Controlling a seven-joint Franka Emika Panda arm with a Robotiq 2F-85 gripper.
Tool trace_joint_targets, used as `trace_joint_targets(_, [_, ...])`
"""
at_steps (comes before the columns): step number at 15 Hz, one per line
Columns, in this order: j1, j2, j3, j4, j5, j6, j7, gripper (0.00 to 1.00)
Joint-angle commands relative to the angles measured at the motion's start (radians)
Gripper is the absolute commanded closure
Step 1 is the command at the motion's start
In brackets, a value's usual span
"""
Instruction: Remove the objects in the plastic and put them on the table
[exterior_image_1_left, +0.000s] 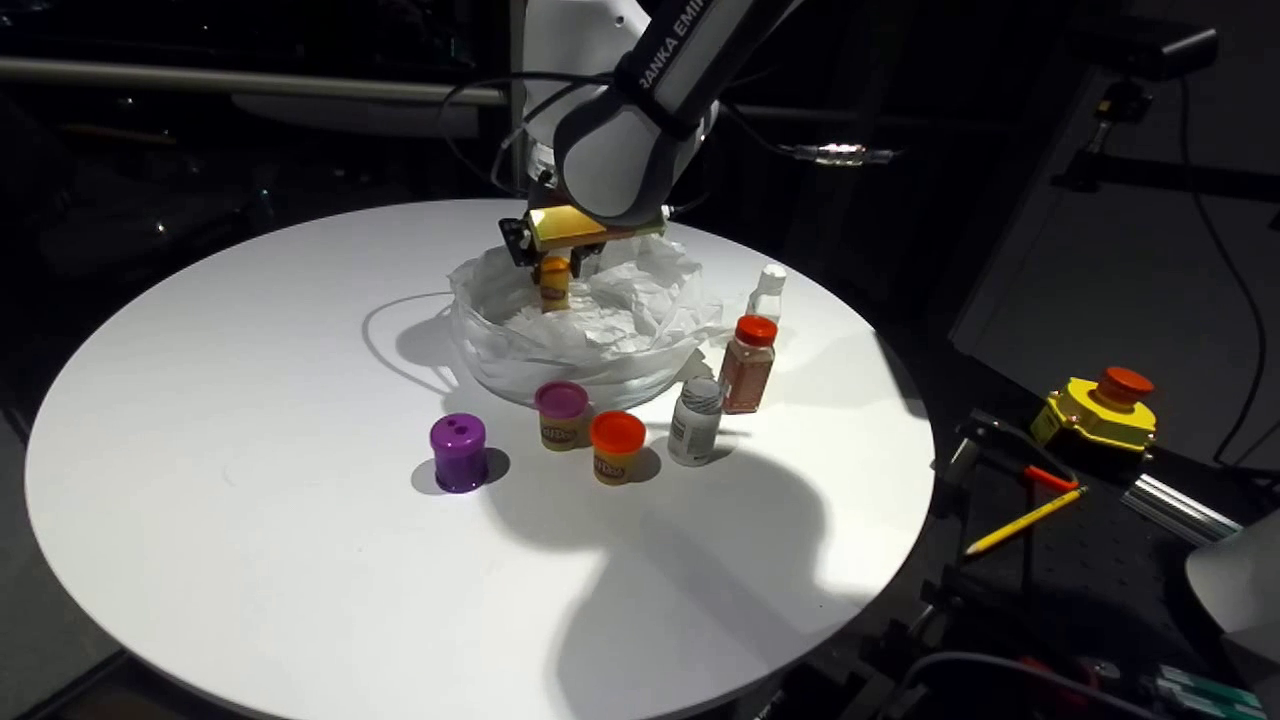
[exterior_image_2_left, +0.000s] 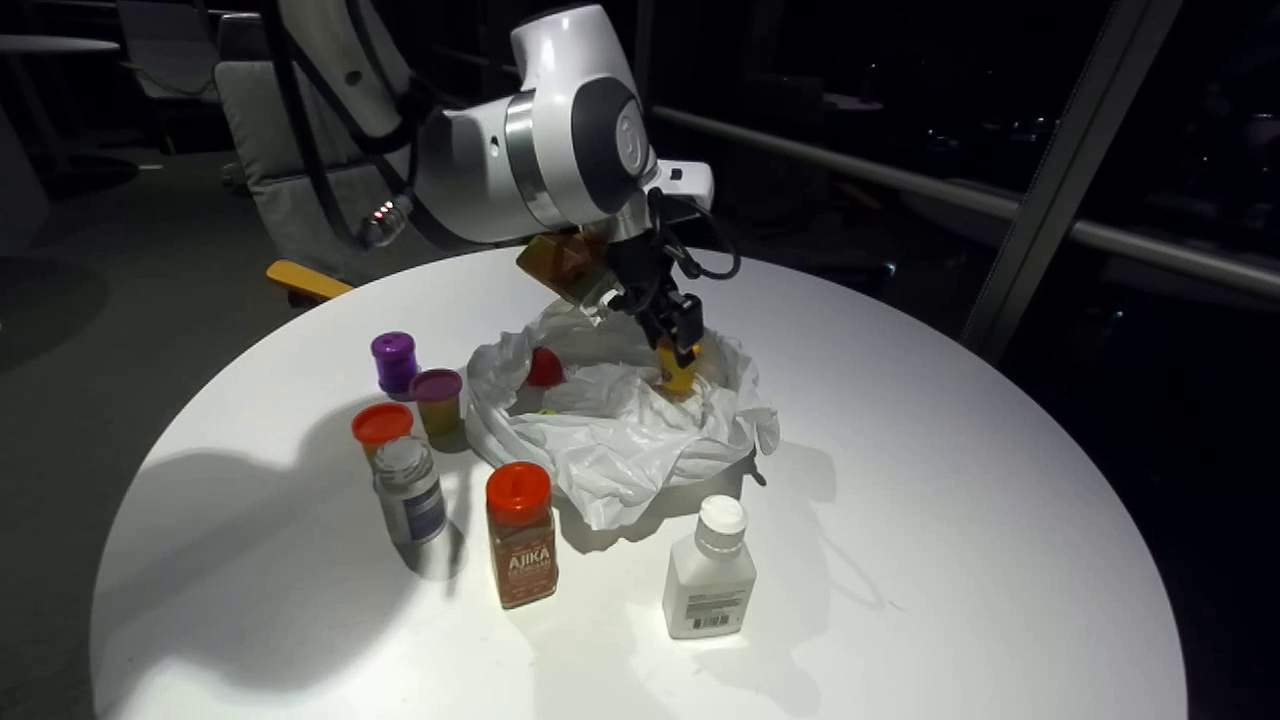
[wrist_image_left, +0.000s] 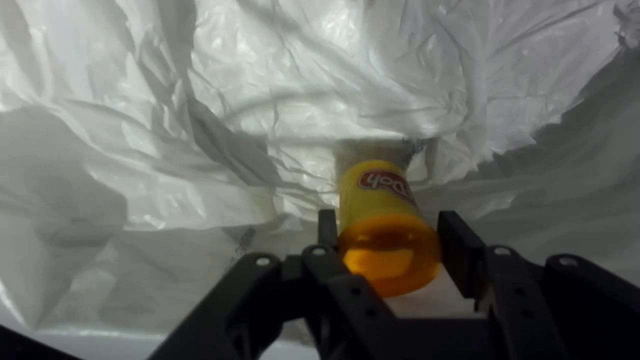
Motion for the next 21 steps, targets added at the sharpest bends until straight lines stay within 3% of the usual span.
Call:
trace_joint_targets(1, [0.148,-0.113,-0.118,-0.116,-0.048,-0.003,0.073,0.72])
trace_joint_targets(6, [0.282,-0.304,-0.164,-0.301,-0.151,-0.080,0.119,0.72])
trace_joint_targets(10, [0.313,-0.444,-0.125,-0.427,-0.270,-0.124,0.191,0.72])
trace_joint_targets(15, [0.278,-0.573,0.029,-0.570,-0.378,-0.122,0.241,0.72])
trace_joint_targets(18, [0.244,-0.588,0.150,-0.624,-0.371,-0.095,0.229,0.72])
trace_joint_targets(21, [0.238,-0.568,0.225,-0.643,-0.398,-0.033,0.253,0.72])
